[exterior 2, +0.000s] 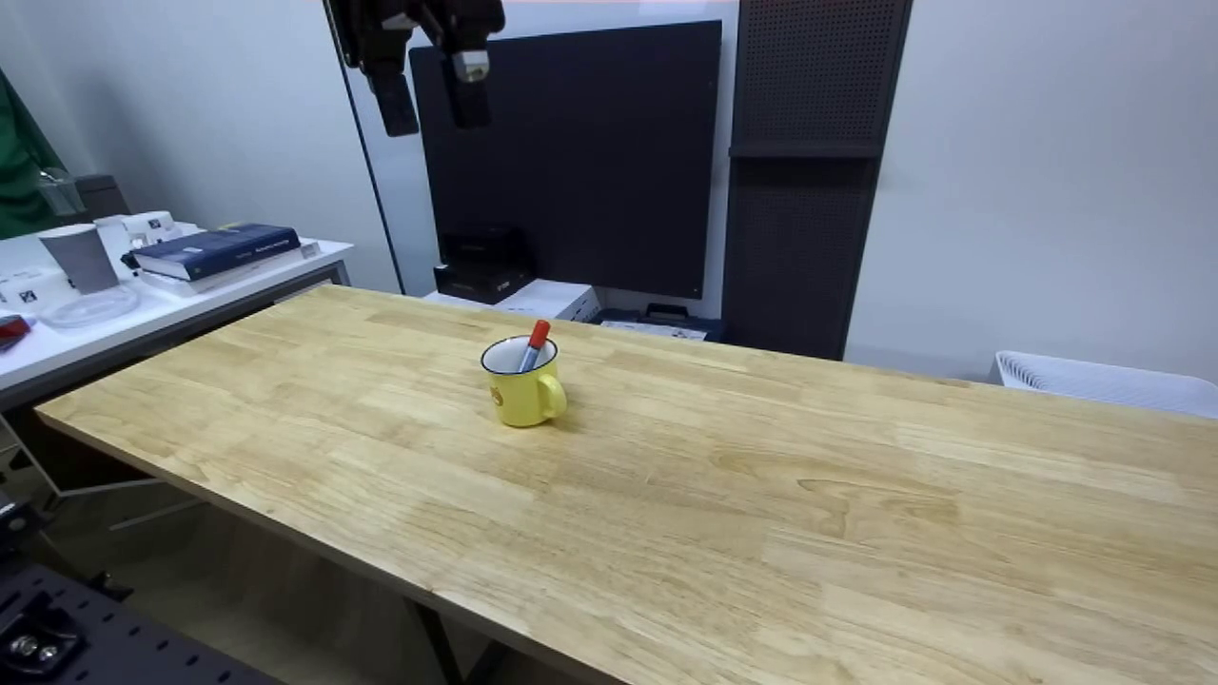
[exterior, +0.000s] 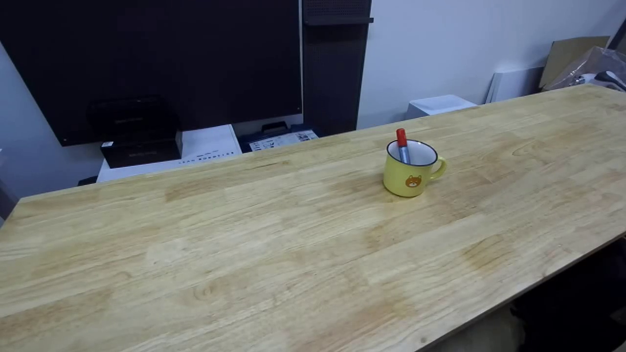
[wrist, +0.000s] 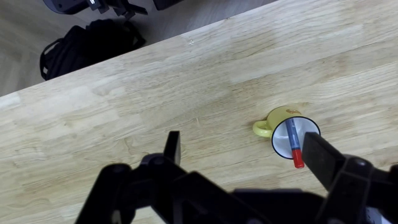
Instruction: Take the red marker out of the yellow mug
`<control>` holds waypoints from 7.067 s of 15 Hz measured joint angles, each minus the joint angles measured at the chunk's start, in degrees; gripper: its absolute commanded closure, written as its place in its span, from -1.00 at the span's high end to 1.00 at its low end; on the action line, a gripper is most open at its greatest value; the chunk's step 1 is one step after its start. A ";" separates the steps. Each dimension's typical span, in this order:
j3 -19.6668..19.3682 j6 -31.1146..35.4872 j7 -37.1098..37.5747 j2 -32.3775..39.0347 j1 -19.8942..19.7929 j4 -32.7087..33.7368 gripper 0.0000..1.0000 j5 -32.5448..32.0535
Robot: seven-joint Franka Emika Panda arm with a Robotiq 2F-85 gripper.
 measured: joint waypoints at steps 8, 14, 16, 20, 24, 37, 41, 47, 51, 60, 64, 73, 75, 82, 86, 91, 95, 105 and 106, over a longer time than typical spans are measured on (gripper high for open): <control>-0.65 4.81 2.64 2.86 -2.44 0.00 1.00 -4.50; -3.65 16.02 2.17 14.17 -4.35 2.49 1.00 -6.09; -4.40 18.37 -1.64 19.52 -2.41 5.16 1.00 -2.70; -4.38 14.91 -11.37 30.77 2.65 14.00 1.00 5.13; -4.34 11.47 -13.07 34.95 3.66 18.72 1.00 5.51; -3.37 14.11 -12.74 48.89 8.84 29.17 1.00 1.02; -1.90 15.54 -12.77 57.23 9.85 37.27 1.00 1.46; -1.26 15.55 -12.83 61.21 10.53 41.34 1.00 1.99; -1.25 15.55 -12.79 61.79 11.40 41.29 1.00 1.64; -1.27 18.49 -9.69 62.46 15.27 39.56 1.00 1.03; -1.35 23.57 -6.11 62.44 15.70 36.32 1.00 2.06; -4.30 34.08 1.96 58.50 18.48 26.41 0.32 3.26; -5.31 35.36 3.37 56.93 19.52 24.21 0.02 3.26; -9.85 38.53 5.62 53.91 21.06 19.19 0.09 2.99; -10.50 38.74 4.82 53.84 20.99 18.98 0.28 1.63; -10.09 38.54 2.89 53.24 21.11 19.41 0.95 -0.20; -9.50 38.35 0.49 52.96 20.58 20.31 1.00 -0.19; -4.30 37.46 -6.20 55.20 15.58 22.58 0.46 1.35; -4.11 37.46 -6.64 55.59 15.16 22.90 0.34 1.37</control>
